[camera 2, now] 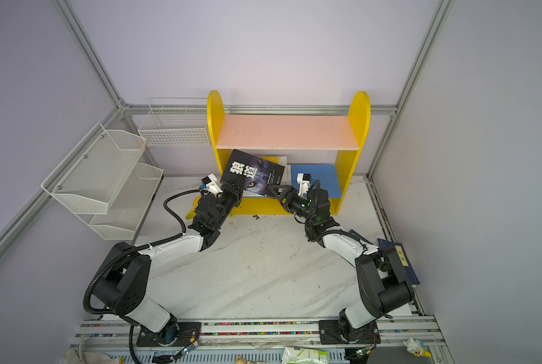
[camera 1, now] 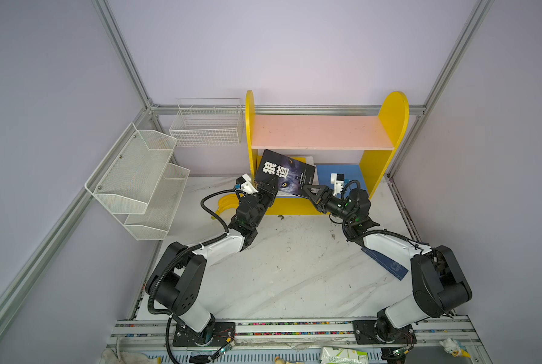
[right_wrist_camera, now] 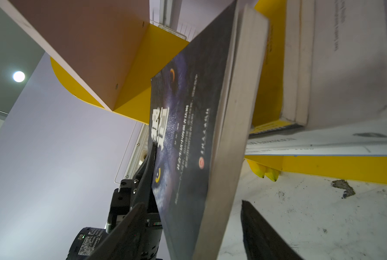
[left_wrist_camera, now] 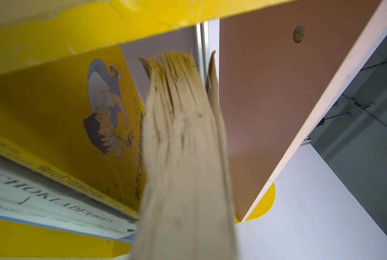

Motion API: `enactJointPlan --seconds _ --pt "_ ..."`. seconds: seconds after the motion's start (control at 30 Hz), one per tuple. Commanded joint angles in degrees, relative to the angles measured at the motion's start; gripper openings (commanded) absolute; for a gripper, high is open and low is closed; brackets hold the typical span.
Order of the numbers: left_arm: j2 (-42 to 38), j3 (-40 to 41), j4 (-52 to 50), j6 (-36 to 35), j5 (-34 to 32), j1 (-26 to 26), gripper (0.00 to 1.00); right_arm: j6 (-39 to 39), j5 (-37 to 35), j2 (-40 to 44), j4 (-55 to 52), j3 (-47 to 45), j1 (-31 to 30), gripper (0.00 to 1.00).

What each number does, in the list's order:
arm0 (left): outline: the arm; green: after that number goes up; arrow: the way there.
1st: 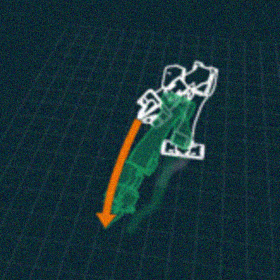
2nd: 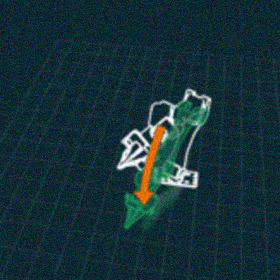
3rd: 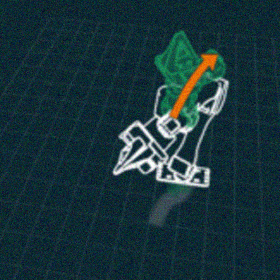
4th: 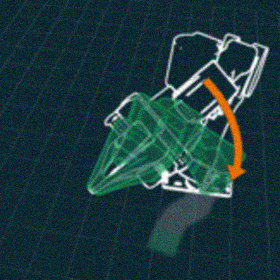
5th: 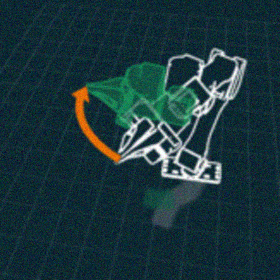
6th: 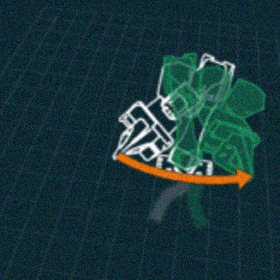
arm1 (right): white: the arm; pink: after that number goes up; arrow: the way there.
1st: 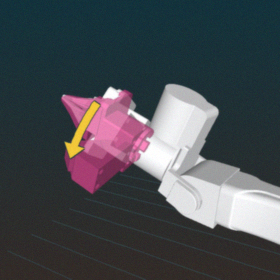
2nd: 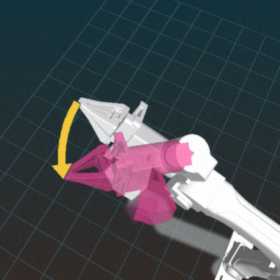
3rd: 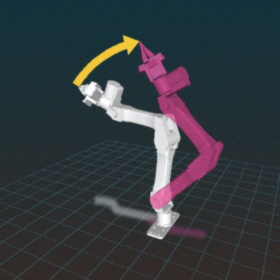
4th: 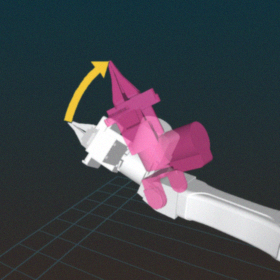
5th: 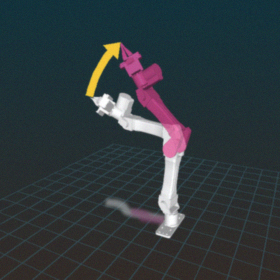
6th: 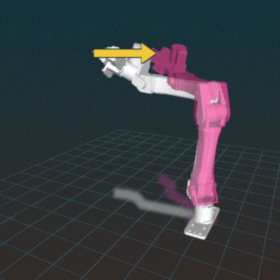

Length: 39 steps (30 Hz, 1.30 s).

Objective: Stacking books/files
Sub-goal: Place the book at the bookshelf.

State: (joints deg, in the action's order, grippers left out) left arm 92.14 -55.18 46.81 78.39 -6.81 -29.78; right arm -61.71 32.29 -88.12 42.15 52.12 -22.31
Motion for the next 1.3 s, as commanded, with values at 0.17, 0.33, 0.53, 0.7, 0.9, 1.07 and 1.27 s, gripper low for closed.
enactJointPlan --seconds 0.17,0.33,0.53,0.7,0.9,1.07,1.27 --pt "-0.4 -4.9 8.0 -1.2 -2.3 -1.2 0.00 -0.5 -4.4 -1.1 2.0 3.1 -0.7 0.43" --pt "0.5 -4.7 10.7 -1.2 -3.1 -1.3 0.00 -3.8 -5.5 -2.5 6.3 2.7 -1.4 0.36" --pt "1.9 -4.4 14.0 -0.9 -4.4 -1.5 0.00 -5.5 -6.1 -3.7 8.6 2.6 -3.0 0.44" --pt "2.8 -4.6 15.1 -0.5 -4.6 -1.6 0.00 -5.9 -7.6 -4.3 10.0 2.3 -3.3 0.30" --pt "2.3 -4.2 14.2 -0.7 -4.2 -1.5 0.04 -4.3 -11.3 -3.9 9.2 3.0 -3.3 0.15" --pt "0.6 -3.0 11.1 -1.9 -3.6 -1.5 0.37 0.2 -12.9 -4.4 4.2 6.7 -3.1 0.11" --pt "-5.4 0.6 1.6 -5.5 -3.1 -0.7 0.74 5.9 -11.1 -5.8 -1.6 11.3 -1.2 0.10"
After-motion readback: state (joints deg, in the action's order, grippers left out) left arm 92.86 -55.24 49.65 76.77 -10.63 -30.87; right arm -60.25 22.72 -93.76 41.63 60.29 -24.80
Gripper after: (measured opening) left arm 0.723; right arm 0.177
